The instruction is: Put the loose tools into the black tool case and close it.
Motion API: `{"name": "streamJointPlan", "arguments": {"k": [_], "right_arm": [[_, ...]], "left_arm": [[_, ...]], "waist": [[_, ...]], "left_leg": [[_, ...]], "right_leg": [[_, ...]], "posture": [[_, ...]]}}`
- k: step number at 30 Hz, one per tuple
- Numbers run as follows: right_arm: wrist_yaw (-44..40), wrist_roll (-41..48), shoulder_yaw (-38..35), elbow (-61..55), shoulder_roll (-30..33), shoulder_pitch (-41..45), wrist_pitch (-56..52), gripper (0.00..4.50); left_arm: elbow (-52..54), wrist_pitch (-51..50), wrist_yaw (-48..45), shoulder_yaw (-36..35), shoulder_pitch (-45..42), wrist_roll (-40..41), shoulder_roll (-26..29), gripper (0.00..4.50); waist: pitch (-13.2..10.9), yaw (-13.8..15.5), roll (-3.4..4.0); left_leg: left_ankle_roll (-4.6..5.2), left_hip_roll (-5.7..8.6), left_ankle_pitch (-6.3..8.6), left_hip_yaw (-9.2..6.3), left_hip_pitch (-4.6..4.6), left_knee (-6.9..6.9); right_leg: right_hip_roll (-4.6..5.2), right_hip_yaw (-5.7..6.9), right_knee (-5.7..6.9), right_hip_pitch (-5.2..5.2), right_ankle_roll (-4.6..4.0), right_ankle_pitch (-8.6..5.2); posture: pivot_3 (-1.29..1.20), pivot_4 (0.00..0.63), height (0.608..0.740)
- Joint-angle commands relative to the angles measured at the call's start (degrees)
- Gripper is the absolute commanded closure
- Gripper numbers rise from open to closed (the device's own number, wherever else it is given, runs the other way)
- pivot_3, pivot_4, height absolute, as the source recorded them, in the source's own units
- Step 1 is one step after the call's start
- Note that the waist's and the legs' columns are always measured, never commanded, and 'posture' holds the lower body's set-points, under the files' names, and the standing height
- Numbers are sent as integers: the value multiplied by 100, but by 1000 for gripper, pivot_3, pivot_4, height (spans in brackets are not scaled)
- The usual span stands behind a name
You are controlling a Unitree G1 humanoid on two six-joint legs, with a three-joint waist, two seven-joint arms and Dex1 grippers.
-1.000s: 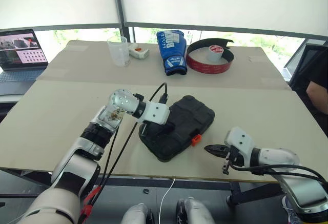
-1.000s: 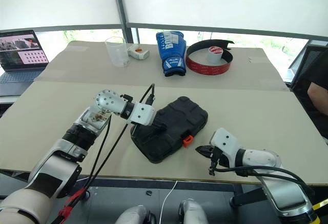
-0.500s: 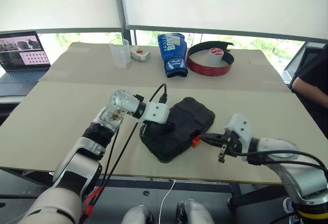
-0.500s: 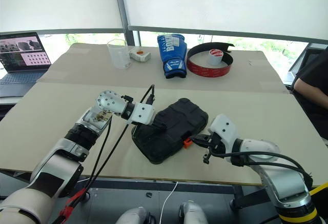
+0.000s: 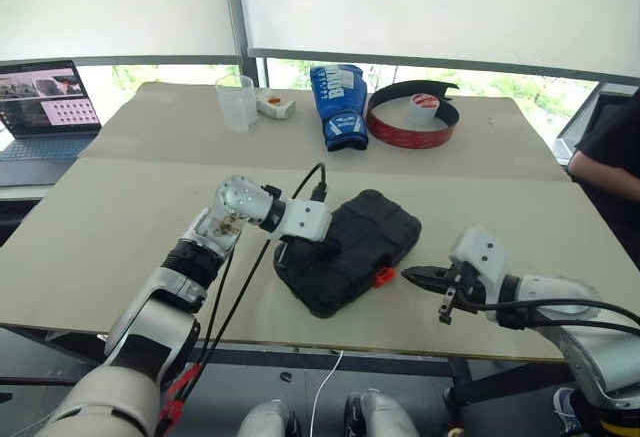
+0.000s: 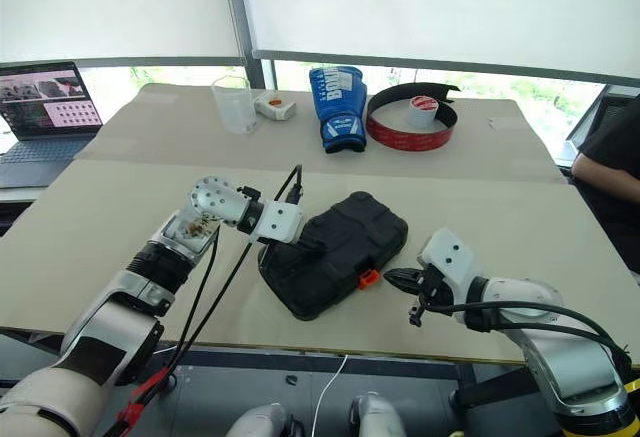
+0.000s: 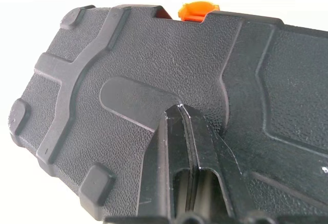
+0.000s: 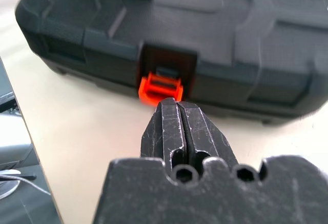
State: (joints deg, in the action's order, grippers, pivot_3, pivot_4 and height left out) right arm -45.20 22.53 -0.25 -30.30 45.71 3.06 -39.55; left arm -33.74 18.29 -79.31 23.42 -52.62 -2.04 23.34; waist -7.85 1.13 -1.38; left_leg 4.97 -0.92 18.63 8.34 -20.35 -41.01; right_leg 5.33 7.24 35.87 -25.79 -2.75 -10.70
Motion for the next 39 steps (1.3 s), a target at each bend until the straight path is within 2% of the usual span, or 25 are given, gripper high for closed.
{"name": "streamJointPlan", "arguments": {"k": [1,8,15,21,39], "right_arm": [[71,-353,333,302,-16,39,187,4500],[159,-587,555,743,-290,499,381,4500],[177,-224,528,331,-674,1209,-140,4500],[86,-291,512,169,-632,1378,-327,4500],[-87,-400,595,441,-664,1738,-358,4500]], "left_arm": [[-288,-235,23,185,108,-260,-86,4482],[-414,-133,96,216,-3,-383,-216,4482],[-693,68,232,318,-77,-521,-378,4482],[-819,198,253,393,-23,-633,-501,4482],[-867,240,382,329,168,-712,-508,4482]], "waist": [[0,15,0],[0,63,0],[-2,30,1],[-3,-80,2],[5,-97,10]], "left_leg": [[-4,0,-3,0,-4,-1],[-11,8,-7,2,-22,-11],[-12,6,-8,0,-61,-27],[-19,3,-12,-2,-63,-21],[-19,3,-12,0,-25,6]], "right_leg": [[1,1,-3,-2,0,0],[12,2,-9,-10,13,3],[10,6,-3,-40,17,6],[4,6,0,-46,16,6],[3,1,-2,-28,13,4]], "posture": [[0,150,727],[0,150,727],[0,150,727],[0,150,727],[0,150,727]]}}
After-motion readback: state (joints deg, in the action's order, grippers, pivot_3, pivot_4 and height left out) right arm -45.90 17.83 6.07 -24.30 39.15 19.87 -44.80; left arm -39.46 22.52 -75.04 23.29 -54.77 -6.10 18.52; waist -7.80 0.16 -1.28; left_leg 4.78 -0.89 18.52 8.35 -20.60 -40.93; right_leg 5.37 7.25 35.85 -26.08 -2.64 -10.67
